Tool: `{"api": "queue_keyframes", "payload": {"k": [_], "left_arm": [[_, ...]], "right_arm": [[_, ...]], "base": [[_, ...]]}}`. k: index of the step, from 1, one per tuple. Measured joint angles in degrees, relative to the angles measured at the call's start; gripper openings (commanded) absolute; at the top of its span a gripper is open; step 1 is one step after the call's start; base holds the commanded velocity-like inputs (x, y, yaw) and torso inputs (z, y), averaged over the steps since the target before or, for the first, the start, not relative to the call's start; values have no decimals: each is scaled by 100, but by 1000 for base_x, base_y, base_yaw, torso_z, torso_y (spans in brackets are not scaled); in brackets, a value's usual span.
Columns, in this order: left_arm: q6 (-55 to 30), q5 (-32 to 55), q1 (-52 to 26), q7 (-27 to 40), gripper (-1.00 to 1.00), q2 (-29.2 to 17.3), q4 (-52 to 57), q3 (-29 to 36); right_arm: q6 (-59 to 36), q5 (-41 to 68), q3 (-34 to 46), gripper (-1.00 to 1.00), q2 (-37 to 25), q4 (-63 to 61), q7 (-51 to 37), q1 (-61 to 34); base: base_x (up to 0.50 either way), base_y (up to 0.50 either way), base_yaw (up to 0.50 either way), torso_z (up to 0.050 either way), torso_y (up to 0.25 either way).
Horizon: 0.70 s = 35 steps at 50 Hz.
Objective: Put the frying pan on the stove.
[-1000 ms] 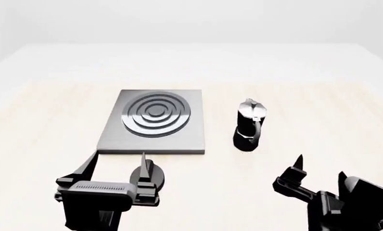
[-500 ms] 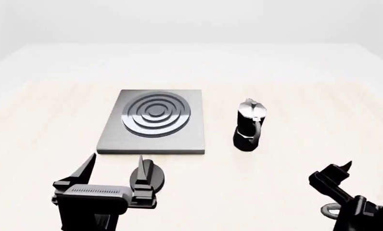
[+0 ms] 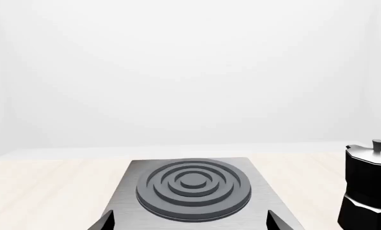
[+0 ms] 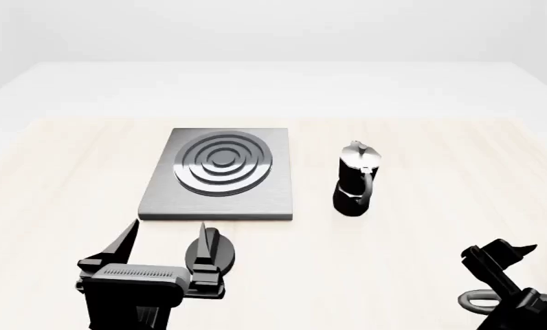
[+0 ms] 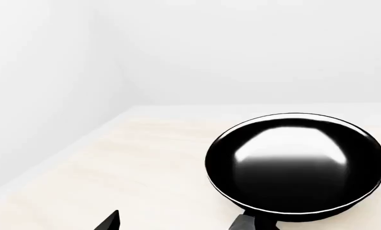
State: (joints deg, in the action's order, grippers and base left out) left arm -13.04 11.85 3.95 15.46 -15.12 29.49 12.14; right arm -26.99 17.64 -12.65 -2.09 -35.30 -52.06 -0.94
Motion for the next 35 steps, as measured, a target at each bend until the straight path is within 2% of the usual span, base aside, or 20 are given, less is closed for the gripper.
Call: {"api": "queue_keyframes", "payload": {"k": [35], "left_arm": [[217, 122, 51, 63, 100, -91, -133, 62]], "right_arm": [[839, -104, 522, 100, -56, 1314, -1530, -859]], "base": [[0, 0, 0, 0, 0]]}}
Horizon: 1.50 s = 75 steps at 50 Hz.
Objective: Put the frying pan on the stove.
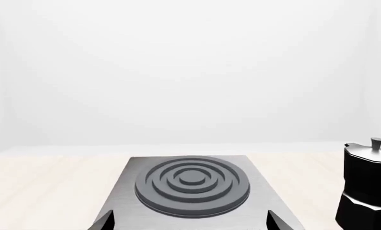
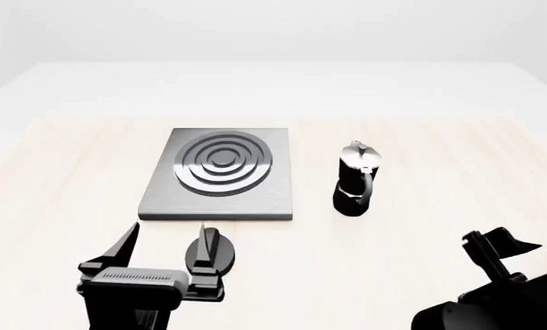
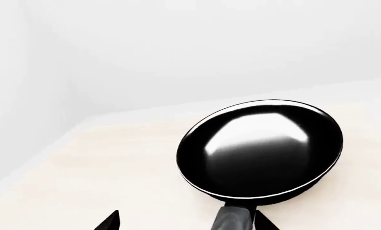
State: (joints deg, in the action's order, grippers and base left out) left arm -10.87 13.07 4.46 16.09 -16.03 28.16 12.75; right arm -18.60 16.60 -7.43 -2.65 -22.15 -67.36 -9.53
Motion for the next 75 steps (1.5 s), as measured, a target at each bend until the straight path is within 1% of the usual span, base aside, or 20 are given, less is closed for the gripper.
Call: {"api": "queue_keyframes", "payload": {"k": [39, 75], "left_arm": [[220, 184, 53, 13, 100, -90, -136, -42], [492, 331, 48, -42, 100, -118, -374, -22]], "right_arm": [[142, -135, 262, 100, -95, 908, -895, -561], [402, -31, 259, 100, -161, 1936, -1307, -1163]], "base": [[0, 0, 0, 0, 0], [0, 0, 0, 0, 0]]}}
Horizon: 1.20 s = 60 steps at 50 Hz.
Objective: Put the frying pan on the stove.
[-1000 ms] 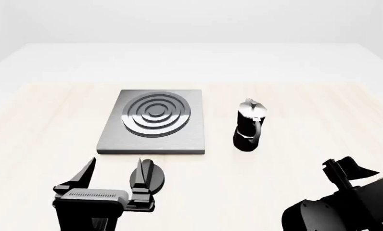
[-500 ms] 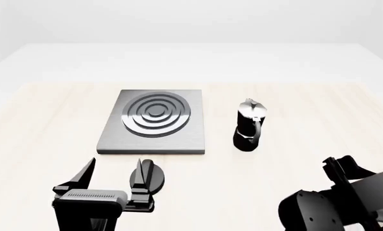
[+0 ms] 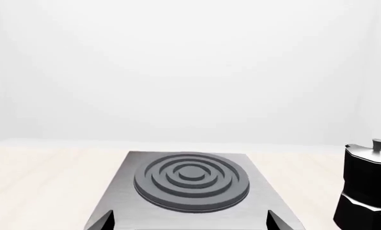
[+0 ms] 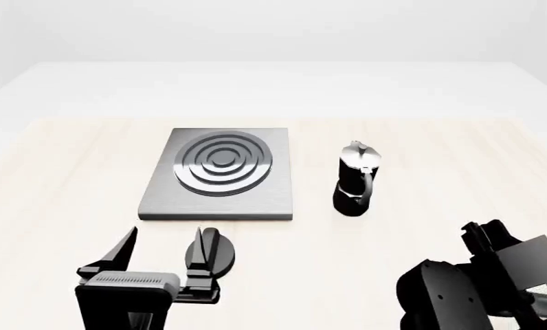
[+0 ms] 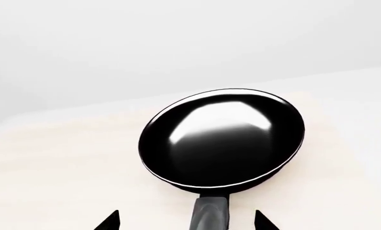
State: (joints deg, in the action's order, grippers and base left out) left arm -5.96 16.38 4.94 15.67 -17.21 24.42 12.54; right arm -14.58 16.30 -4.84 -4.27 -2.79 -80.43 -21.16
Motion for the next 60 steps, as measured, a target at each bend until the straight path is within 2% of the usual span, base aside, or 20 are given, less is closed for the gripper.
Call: {"api": "queue_keyframes", "payload": {"k": [60], "left_arm": [[252, 160, -54, -7, 100, -51, -260, 58]], "right_arm": [[419, 693, -319, 100, -115, 1029, 252, -9]], "base": [[0, 0, 0, 0, 0]]}}
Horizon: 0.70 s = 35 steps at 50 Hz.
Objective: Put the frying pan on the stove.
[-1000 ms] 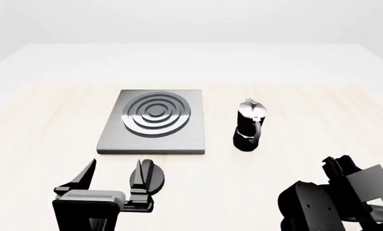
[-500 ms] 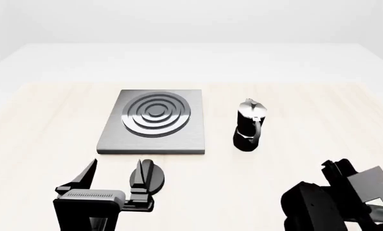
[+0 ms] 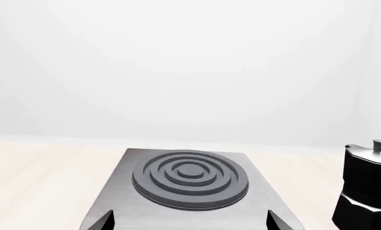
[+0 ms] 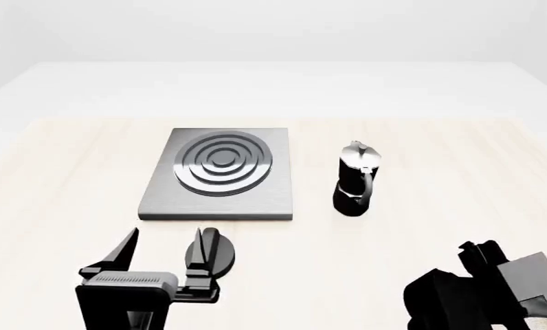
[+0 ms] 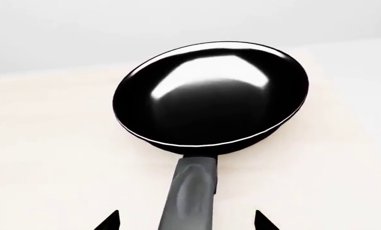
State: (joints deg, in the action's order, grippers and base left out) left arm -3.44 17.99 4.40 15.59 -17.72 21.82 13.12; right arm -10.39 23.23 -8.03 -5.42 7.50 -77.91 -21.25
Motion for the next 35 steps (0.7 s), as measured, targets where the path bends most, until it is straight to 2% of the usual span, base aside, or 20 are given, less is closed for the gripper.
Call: {"api": "queue_keyframes", "payload": {"k": [31, 32, 35], "left_arm": [[-8, 4, -26, 61, 100, -37, -17, 81], [-9, 4, -28, 64, 100, -38, -16, 83], [-13, 4, -34, 71, 100, -42, -16, 91]], "right_arm": [[321, 319, -61, 100, 31, 439, 169, -56], [330, 323, -59, -100, 32, 451, 170, -57], [355, 329, -46, -100, 31, 493, 172, -66]], "base": [[0, 0, 0, 0, 0], [0, 0, 0, 0, 0], [0, 0, 0, 0, 0]]}}
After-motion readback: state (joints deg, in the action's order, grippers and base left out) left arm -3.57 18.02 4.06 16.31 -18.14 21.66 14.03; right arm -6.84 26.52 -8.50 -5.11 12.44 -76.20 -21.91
